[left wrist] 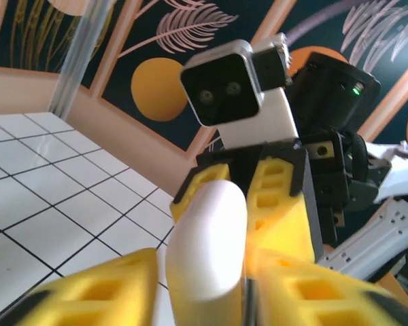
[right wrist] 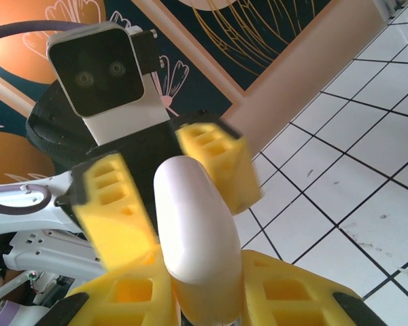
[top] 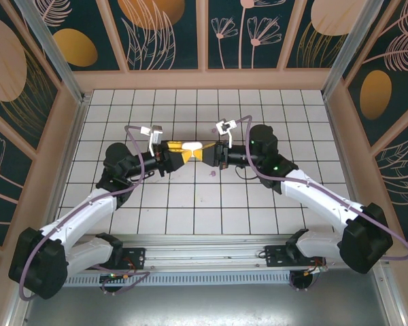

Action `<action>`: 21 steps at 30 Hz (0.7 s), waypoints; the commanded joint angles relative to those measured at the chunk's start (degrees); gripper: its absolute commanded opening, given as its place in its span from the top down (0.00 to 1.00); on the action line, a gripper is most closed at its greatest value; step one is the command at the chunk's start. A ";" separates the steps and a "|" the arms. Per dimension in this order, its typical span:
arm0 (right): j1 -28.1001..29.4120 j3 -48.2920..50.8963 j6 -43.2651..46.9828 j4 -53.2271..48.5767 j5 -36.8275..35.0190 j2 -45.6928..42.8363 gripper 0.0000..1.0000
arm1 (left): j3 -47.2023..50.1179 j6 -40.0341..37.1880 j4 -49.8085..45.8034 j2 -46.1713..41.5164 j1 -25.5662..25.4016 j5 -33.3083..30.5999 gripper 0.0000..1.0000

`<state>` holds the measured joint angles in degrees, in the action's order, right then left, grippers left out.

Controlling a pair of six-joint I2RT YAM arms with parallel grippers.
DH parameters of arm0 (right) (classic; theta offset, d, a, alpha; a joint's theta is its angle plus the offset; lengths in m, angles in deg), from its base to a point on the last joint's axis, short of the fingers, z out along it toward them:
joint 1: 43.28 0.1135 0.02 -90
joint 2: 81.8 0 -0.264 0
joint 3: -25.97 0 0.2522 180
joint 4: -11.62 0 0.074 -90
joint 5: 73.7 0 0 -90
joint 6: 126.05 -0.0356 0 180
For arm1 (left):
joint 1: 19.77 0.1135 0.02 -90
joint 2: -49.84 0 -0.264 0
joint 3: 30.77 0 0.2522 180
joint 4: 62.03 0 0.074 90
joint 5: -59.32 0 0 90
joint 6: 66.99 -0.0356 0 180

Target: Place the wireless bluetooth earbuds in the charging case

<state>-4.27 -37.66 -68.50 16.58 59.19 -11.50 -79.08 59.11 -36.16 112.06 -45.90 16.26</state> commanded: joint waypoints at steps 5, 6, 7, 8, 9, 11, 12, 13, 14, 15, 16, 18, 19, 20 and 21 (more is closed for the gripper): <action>-0.59 -1.23 0.44 2.84 -1.51 -0.23 0.91 | -0.57 -4.07 -12.39 -7.16 1.03 -14.17 0.19; -0.81 -1.33 0.62 2.65 -1.84 -0.10 0.90 | -0.44 -4.20 -13.46 -7.95 1.28 -15.64 0.16; -0.86 -1.49 0.76 2.43 -2.31 0.18 0.91 | -0.35 -4.40 -14.45 -8.42 1.63 -16.95 0.14; -0.99 -1.76 0.93 1.84 -2.89 0.60 0.91 | -0.46 -4.69 -16.02 -8.88 1.85 -18.78 0.13; -0.99 -2.28 1.19 0.95 -3.90 1.23 0.90 | -0.80 -5.22 -18.18 -9.21 1.94 -21.05 0.12; -1.12 -4.07 1.73 -2.59 -7.17 3.19 0.90 | -1.84 -6.61 -23.20 -9.31 2.13 -27.08 0.11; -1.12 -5.35 1.77 -4.69 -9.37 4.69 0.90 | -2.58 -7.42 -26.48 -9.14 2.18 -31.13 0.11; -1.21 -6.43 1.70 -6.21 -10.98 6.18 0.90 | -3.27 -8.25 -29.97 -8.92 2.14 -34.76 0.11; -1.22 -7.61 1.40 -7.44 -12.31 8.26 0.90 | -4.04 -9.47 -33.34 -8.57 2.15 -38.44 0.11; -1.25 -8.94 0.96 -8.26 -13.11 10.73 0.90 | -4.57 -11.05 -36.08 -8.31 2.16 -41.55 0.11; -1.21 -10.16 0.46 -8.58 -13.40 12.98 0.90 | -4.89 -12.34 -37.85 -8.21 2.14 -43.58 0.11; -1.23 -13.17 -1.12 -9.02 -13.47 19.00 0.90 | -4.17 -14.94 -39.92 -8.56 2.14 -47.76 0.11; -1.08 -14.62 -2.05 -9.18 -13.74 21.58 0.90 | -3.52 -15.42 -40.30 -9.02 2.16 -49.83 0.10; -0.84 -16.29 -3.08 -9.38 -14.25 24.61 0.90 | -2.57 -15.90 -40.43 -9.85 2.15 -52.10 0.09; -0.48 -17.83 -3.97 -9.35 -14.48 27.74 0.90 | -1.63 -16.19 -40.35 -10.80 2.22 -53.63 0.08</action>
<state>-5.21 -51.91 -69.76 9.52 47.17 11.15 -81.64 46.91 -71.72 103.42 -44.02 -27.45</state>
